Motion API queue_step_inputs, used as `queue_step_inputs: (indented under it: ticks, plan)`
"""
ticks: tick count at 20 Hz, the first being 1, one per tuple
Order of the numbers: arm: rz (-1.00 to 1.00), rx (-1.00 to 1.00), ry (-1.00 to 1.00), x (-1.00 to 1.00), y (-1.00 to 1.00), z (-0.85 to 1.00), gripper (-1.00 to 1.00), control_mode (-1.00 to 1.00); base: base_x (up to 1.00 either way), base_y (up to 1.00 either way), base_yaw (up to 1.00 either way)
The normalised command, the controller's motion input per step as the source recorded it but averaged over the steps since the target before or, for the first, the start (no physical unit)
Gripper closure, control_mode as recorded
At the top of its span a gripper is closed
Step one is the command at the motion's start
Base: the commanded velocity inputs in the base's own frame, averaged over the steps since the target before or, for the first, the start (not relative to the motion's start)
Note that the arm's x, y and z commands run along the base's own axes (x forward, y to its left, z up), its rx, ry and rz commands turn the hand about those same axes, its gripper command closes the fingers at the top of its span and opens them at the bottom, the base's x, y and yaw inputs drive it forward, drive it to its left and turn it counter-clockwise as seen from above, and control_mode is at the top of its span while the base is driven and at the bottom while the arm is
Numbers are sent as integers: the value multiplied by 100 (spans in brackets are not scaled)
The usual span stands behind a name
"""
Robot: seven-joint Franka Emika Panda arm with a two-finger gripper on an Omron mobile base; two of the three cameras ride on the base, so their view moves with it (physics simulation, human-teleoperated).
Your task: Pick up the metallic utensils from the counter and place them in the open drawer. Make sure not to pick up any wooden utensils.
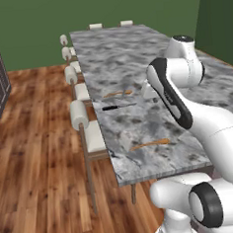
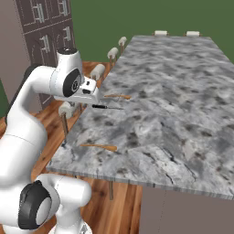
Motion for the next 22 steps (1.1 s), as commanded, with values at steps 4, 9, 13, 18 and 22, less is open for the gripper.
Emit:
queue_step_inputs:
  ticks: [4,9,13,18,22]
  plan:
    - [0,0,0,-21,0,0,-100,-100,0,0,0]
    - [0,0,2,-37,0,-5,-100,-100,0,0,0]
    - [0,0,0,-37,0,-2,-100,-100,0,0,0]
    - [0,0,0,-40,0,-2,-100,-100,0,0,0]
    - [0,0,0,-33,0,0,-100,-100,0,0,0]
